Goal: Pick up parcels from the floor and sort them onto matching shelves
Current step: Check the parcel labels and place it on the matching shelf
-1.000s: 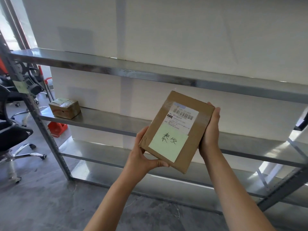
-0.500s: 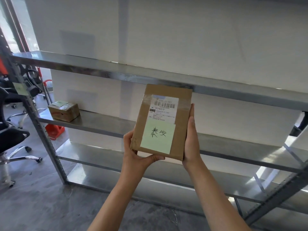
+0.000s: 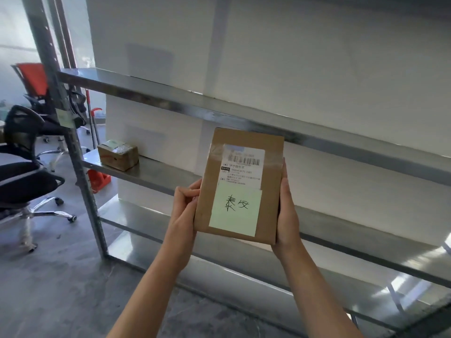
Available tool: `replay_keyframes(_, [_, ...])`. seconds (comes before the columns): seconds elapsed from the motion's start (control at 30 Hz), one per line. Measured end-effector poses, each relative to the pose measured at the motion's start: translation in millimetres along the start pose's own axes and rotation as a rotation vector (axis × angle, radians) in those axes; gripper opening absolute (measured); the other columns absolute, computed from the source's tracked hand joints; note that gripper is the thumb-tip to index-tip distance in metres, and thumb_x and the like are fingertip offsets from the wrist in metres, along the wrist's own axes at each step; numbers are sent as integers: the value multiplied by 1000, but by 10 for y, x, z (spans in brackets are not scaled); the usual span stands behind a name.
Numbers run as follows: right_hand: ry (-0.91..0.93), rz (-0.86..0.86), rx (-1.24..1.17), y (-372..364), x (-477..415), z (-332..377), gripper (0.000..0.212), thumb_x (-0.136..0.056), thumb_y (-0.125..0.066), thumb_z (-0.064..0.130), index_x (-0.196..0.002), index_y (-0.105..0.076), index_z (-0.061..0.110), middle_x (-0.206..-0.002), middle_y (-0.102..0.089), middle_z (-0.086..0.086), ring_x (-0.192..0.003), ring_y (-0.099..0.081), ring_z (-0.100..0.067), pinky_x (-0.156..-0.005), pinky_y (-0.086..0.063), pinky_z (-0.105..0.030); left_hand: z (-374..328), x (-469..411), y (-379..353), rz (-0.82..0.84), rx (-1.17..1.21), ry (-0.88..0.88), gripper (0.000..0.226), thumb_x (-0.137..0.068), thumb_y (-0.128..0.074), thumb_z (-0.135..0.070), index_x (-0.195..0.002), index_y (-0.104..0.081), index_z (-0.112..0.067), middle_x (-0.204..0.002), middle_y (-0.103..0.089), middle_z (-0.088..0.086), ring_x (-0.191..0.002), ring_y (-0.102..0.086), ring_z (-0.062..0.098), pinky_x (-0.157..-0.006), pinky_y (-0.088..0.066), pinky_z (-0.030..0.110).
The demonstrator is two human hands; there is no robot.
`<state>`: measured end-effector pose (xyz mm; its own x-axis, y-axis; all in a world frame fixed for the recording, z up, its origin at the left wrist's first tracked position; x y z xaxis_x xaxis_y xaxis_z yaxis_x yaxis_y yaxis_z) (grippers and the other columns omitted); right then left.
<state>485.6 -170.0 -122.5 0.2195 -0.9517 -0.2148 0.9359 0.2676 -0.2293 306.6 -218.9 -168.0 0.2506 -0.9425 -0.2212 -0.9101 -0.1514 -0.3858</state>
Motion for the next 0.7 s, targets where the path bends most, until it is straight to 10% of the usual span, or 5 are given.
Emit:
replay_keyframes(0.2, [57, 137, -9, -644, -311, -108, 52, -104, -27, 51, -156, -28, 45, -145, -59, 6, -128, -62, -21, -102, -54, -47, -280, -138, 617, -232, -74, -115, 23, -106, -50, -8, -110, -68, -22, -118, -72, 16, -105, -70, 29, -84, -59, 42])
replay_keyframes(0.7, [-26, 425, -259, -2565, -1890, -667, 48, -109, -19, 41, -153, -35, 35, -139, -64, -3, -122, -66, -27, -88, -61, -40, -1192, -1223, 2079, -529, -182, -198, 37, -108, -43, -15, -128, -67, -33, -125, -76, 2, -111, -73, 21, -87, -62, 34])
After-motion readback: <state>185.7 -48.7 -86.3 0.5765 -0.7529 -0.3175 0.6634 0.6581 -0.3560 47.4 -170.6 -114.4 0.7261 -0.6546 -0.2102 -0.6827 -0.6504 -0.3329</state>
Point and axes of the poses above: each hand's wrist, its own x-axis away from the middle knuckle, its own y-axis out of the back of the hand, z = x × y, the point moved 7 cm from there along -x, towards the middle knuckle
